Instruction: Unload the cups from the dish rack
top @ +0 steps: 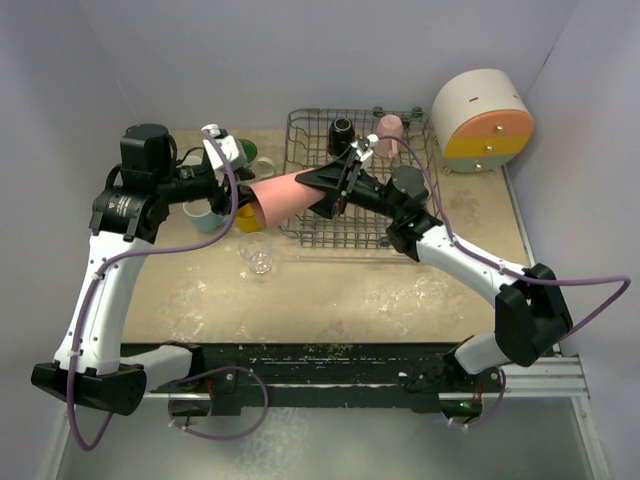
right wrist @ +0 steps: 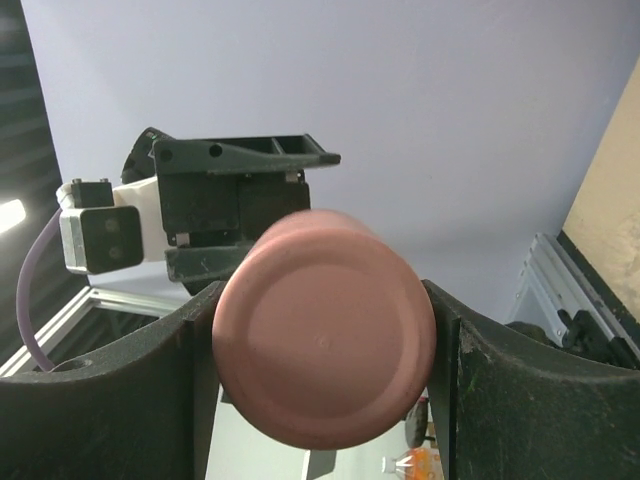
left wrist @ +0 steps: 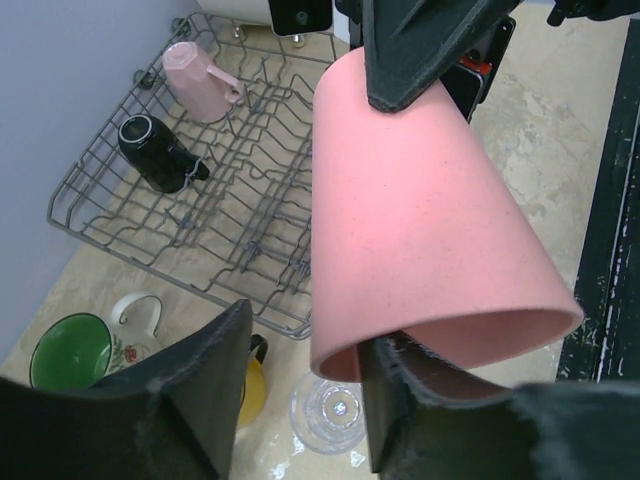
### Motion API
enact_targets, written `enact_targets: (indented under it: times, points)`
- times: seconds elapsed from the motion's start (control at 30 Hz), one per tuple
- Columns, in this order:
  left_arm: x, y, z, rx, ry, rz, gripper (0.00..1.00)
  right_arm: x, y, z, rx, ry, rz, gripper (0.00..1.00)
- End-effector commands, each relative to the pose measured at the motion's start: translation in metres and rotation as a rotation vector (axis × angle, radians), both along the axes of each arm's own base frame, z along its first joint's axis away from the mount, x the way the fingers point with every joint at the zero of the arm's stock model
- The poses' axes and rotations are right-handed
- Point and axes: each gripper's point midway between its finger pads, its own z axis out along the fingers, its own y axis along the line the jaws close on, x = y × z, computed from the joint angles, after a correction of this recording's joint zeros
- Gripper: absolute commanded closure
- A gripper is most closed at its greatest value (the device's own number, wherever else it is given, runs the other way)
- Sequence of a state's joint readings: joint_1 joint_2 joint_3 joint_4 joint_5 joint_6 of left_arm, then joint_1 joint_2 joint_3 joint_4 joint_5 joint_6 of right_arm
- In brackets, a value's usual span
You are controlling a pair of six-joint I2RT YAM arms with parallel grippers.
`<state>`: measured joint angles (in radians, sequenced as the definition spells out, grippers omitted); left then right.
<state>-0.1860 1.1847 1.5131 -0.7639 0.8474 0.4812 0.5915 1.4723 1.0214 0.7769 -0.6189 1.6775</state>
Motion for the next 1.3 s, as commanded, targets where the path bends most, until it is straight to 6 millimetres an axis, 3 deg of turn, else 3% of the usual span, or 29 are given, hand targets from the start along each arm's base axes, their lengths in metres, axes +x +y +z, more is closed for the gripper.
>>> enact_targets:
  times: [0.0, 0.13, 0.23, 0.33, 0.4, 0.47, 0.57, 0.7, 0.87, 1.27]
  points:
    - [0.0, -0.003, 0.021, -0.01, -0.08, -0.02, 0.57, -0.012, 0.0, 0.043, 0.097, -0.092, 0.019, 0.76]
    - [0.001, -0.004, 0.015, -0.005, -0.054, -0.03, 0.71, -0.014, 0.004, 0.045, 0.104, -0.097, 0.039, 0.72]
    - [0.005, -0.003, 0.01, 0.002, -0.037, -0.01, 1.0, -0.018, 0.007, 0.035, 0.077, -0.086, 0.084, 0.52]
    - [0.005, -0.003, 0.004, 0.015, -0.016, -0.013, 1.0, -0.005, -0.005, 0.029, 0.056, -0.094, 0.048, 0.35]
    - [0.004, -0.005, -0.003, 0.042, 0.006, -0.011, 1.0, 0.014, -0.019, 0.017, -0.02, -0.102, -0.006, 0.21]
    - [0.003, -0.008, -0.019, 0.111, 0.042, -0.006, 1.0, 0.04, -0.042, 0.001, -0.131, -0.114, -0.096, 0.11]
    - [0.001, -0.016, -0.052, 0.234, 0.118, -0.019, 1.0, 0.08, -0.086, -0.038, -0.395, -0.095, -0.262, 0.03]
    - [0.004, -0.015, -0.091, 0.356, 0.232, -0.024, 1.0, 0.113, -0.137, -0.062, -0.666, -0.132, -0.407, 0.0]
    - [0.004, -0.019, -0.122, 0.523, 0.253, -0.076, 1.0, 0.135, -0.181, -0.085, -0.91, -0.146, -0.496, 0.0]
    - [0.0, -0.022, -0.185, 0.931, 0.419, -0.12, 1.0, 0.161, -0.215, -0.097, -1.137, -0.165, -0.582, 0.0]
